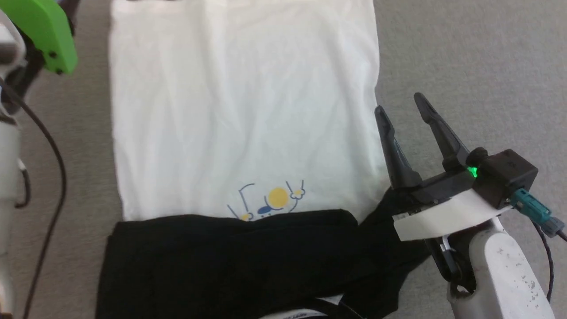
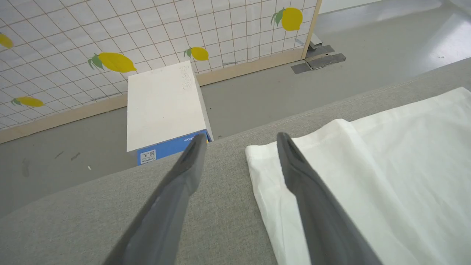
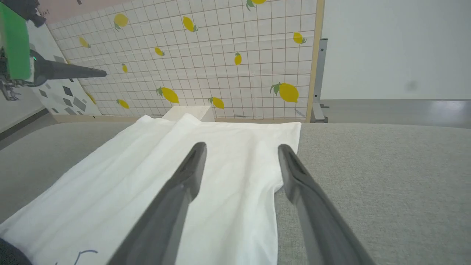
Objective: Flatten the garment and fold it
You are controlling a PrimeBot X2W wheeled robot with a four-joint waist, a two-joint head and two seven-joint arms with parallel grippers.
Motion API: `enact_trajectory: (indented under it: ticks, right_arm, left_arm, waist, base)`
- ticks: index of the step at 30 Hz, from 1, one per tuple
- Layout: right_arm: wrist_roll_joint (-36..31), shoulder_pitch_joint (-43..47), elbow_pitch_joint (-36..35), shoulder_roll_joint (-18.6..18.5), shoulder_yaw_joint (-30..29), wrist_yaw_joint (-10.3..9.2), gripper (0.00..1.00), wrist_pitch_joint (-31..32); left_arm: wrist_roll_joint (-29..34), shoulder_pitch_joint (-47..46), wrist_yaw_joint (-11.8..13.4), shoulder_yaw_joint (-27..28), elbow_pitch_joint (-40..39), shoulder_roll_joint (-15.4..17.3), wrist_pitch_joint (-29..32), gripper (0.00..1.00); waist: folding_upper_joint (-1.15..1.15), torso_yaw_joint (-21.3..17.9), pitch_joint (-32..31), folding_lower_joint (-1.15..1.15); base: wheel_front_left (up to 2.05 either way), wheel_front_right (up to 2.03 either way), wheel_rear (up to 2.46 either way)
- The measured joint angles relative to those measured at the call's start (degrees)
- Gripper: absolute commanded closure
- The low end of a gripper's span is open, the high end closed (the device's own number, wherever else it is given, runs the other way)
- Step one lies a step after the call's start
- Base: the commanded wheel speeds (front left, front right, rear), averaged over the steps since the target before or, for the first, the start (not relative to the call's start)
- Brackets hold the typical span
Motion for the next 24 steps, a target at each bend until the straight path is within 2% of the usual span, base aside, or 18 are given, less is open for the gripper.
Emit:
enact_trajectory:
  ticks: [6, 11, 17, 23, 24]
  right_arm:
    - [1.91, -0.98, -0.94, 0.00, 0.91, 0.00, 0.00, -0.83]
    - [3.77, -1.27, -0.90, 0.03, 2.70, 0.00, 0.00, -1.59]
    - [5.23, -1.26, -0.47, 0.01, 2.81, 0.00, 0.00, -2.01]
    - [5.36, -1.24, -0.47, 0.01, 2.98, 0.00, 0.00, -2.01]
    - [5.53, -1.24, -0.51, 0.02, 3.16, 0.00, 0.00, -2.01]
  left_arm:
    - [-0.82, -4.94, 3.26, 0.53, 1.19, 1.32, 10.26, 0.00]
    - [1.11, -5.82, 5.73, 0.42, 0.69, 5.58, 16.92, 0.00]
    - [1.07, -5.61, 8.67, 1.63, -1.18, 7.09, 21.94, 0.00]
    - [2.16, -4.99, 12.77, 1.74, -3.87, 9.18, 28.17, 0.00]
    - [2.90, -4.72, 12.89, 0.96, -4.49, 9.93, 29.86, 0.52]
  waist:
    - [0.00, -3.70, 5.00, 0.00]
    - [0.00, -7.31, 8.05, 0.00]
    - [0.00, -10.61, 10.70, 0.00]
    - [0.00, -11.99, 12.45, 0.00]
    - [0.00, -12.09, 12.57, 0.00]
  base:
    - [0.00, 0.00, 0.00]
    - [0.00, 0.00, 0.00]
    - [0.00, 0.00, 0.00]
    - [0.00, 0.00, 0.00]
    - [0.00, 0.00, 0.00]
